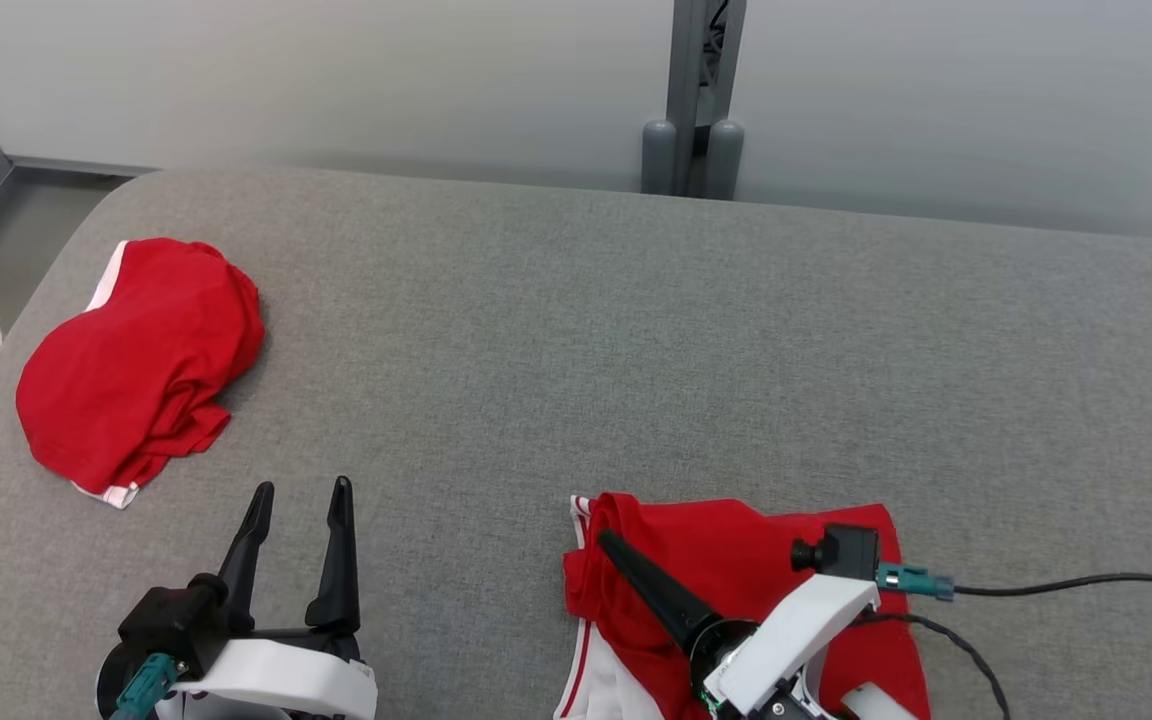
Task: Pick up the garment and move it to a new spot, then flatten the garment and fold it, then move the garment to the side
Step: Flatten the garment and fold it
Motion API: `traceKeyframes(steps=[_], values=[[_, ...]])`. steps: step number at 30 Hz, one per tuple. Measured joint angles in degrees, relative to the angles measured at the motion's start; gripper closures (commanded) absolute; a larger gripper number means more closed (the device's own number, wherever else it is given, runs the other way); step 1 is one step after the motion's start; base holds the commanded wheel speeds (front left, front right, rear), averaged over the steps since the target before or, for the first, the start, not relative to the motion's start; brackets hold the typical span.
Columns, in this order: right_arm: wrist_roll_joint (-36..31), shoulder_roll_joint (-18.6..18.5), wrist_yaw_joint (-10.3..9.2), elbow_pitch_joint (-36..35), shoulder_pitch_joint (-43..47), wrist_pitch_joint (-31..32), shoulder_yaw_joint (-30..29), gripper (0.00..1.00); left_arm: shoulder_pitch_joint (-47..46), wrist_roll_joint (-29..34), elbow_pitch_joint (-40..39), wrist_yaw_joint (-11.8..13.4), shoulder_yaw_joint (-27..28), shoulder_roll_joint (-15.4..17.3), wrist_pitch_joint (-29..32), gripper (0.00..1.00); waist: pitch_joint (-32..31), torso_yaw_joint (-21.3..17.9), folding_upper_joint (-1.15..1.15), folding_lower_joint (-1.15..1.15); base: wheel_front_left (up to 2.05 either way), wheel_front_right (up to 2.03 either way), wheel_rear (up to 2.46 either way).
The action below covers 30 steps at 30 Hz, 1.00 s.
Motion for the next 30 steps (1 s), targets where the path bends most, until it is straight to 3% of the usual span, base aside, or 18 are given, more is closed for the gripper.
traceKeyframes(steps=[6, 11, 14, 17, 20, 25, 30], values=[[-2.6, -2.9, -0.01, -5.8, -0.8, -0.2, -2.7, 0.0, 0.3, 0.5, 0.0, 0.0, 0.8, 0.0, 0.0, 0.0, -1.7, -1.5, 0.0, 0.0, 0.0, 0.0, 0.0], [-8.6, -7.1, 0.0, -9.5, -1.9, -4.1, -8.7, 0.0, 1.2, 0.5, -0.4, -0.1, 1.2, 0.0, 0.0, 0.0, -2.7, -2.8, 0.0, 0.0, 0.0, 0.0, 0.0], [-16.9, -10.6, 0.0, -10.1, -2.0, -8.4, -11.9, 0.0, 1.1, 0.5, -0.7, -0.1, 1.1, 0.0, 0.0, 0.0, -2.9, -3.2, 0.0, 0.0, 0.0, 0.0, 0.0], [-23.4, -12.0, 0.0, -9.2, -1.4, -12.5, -16.0, 0.0, 1.1, 0.6, -1.1, -0.1, 1.1, 0.0, 0.0, 0.0, -3.2, -3.5, 0.0, 0.0, 0.0, 0.0, 0.0], [-34.1, -14.1, 0.0, -7.1, 0.5, -15.3, -19.2, 0.0, 1.2, 0.7, -1.7, -0.1, 1.1, 0.0, 0.0, 0.0, -3.4, -3.8, 0.0, 0.0, 0.0, 0.0, 0.0], [-49.1, -11.9, 0.0, -4.4, 5.4, -16.5, -25.7, 0.0, 1.4, 1.1, -2.7, -0.1, 1.2, 0.0, 0.0, 0.0, -3.7, -4.1, 0.0, 0.0, 0.0, 0.0, 0.0], [-65.6, -7.1, 0.0, -8.0, 10.2, -16.7, -32.0, 0.0, 2.1, 1.7, -3.0, -0.5, 1.6, 0.0, 0.0, 0.0, -3.8, -4.6, 0.0, 0.0, 0.0, 0.0, 0.0]])
